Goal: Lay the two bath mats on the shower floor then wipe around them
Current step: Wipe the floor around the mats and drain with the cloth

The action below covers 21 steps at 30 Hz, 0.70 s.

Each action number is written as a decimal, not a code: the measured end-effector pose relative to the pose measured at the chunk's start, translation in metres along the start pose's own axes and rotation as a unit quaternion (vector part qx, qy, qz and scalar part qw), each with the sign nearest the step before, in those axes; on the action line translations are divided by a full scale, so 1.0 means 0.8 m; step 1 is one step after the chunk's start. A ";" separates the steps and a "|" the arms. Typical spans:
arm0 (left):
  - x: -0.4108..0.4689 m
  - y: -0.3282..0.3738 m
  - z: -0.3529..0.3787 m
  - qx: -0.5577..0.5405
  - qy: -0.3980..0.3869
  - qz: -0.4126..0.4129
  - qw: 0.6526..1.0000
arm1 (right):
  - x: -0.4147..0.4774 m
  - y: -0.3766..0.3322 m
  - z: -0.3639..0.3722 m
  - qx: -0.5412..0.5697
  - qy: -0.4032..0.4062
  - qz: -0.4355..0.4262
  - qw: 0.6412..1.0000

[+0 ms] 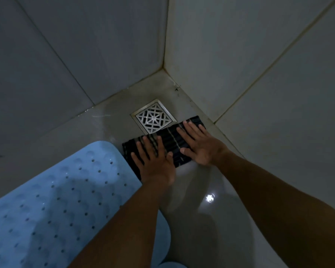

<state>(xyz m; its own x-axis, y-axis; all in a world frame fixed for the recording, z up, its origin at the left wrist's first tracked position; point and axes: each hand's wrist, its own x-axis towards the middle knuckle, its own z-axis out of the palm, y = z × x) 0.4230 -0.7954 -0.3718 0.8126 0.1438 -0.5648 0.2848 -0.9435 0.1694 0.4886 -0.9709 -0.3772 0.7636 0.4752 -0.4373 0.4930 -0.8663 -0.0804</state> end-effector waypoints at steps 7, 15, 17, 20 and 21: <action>-0.003 0.007 -0.006 -0.032 -0.008 0.002 0.999 | 0.007 0.003 -0.005 -0.011 -0.008 0.000 1.000; 0.005 0.010 0.000 -0.026 0.001 -0.013 1.000 | 0.009 0.009 0.001 -0.016 -0.007 -0.008 1.000; 0.004 0.015 0.004 -0.022 0.021 -0.018 0.999 | 0.007 0.013 0.002 -0.003 0.003 -0.016 1.000; 0.003 0.020 0.011 -0.026 0.052 -0.046 0.997 | 0.008 0.015 0.004 -0.001 0.024 -0.040 0.999; 0.001 0.024 0.011 -0.032 0.050 -0.051 0.997 | 0.005 0.017 0.005 0.001 0.023 -0.043 0.999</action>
<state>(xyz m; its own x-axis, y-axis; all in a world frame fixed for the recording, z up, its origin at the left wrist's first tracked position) 0.4244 -0.8159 -0.3765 0.8234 0.2694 -0.4994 0.3975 -0.9020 0.1688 0.4966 -0.9811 -0.3835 0.7362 0.5546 -0.3879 0.5571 -0.8220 -0.1178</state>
